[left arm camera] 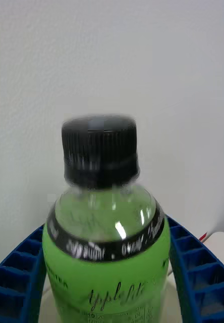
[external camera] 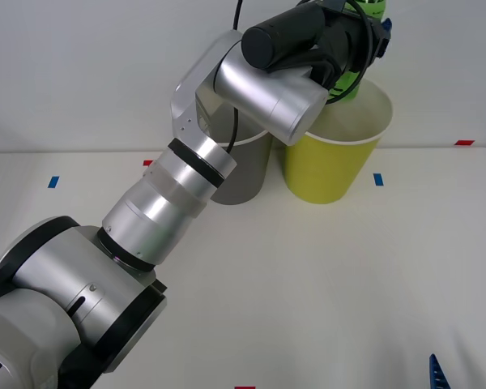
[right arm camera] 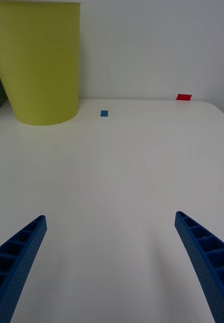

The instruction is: Put cans in the gray bin and PET bottles in the light green bin.

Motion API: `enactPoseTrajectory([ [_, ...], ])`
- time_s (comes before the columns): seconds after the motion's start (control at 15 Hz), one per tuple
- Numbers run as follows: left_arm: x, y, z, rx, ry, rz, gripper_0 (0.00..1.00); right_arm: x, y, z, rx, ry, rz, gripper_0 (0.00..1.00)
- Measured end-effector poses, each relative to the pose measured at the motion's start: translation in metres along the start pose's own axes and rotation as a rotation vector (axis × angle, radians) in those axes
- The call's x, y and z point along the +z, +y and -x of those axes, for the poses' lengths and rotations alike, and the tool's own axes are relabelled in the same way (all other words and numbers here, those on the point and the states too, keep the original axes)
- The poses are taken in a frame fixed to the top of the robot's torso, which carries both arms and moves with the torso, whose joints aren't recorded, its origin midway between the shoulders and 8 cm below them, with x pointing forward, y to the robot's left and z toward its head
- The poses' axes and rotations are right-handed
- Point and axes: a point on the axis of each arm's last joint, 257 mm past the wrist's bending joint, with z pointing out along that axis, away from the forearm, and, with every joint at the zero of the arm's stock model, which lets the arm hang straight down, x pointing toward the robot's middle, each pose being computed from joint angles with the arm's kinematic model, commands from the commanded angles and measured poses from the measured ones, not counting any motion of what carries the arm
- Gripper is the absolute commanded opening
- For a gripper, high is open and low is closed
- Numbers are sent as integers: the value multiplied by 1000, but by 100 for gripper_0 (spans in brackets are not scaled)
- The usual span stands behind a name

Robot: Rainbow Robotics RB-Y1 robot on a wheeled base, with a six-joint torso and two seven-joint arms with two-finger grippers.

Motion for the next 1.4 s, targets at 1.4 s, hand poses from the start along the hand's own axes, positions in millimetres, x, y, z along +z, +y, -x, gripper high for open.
enactPoseTrajectory([
  [1.4, -212, 27, -40, -17, 62, 24, 100, 0, 0, 0, 0, 0, 0, 88],
])
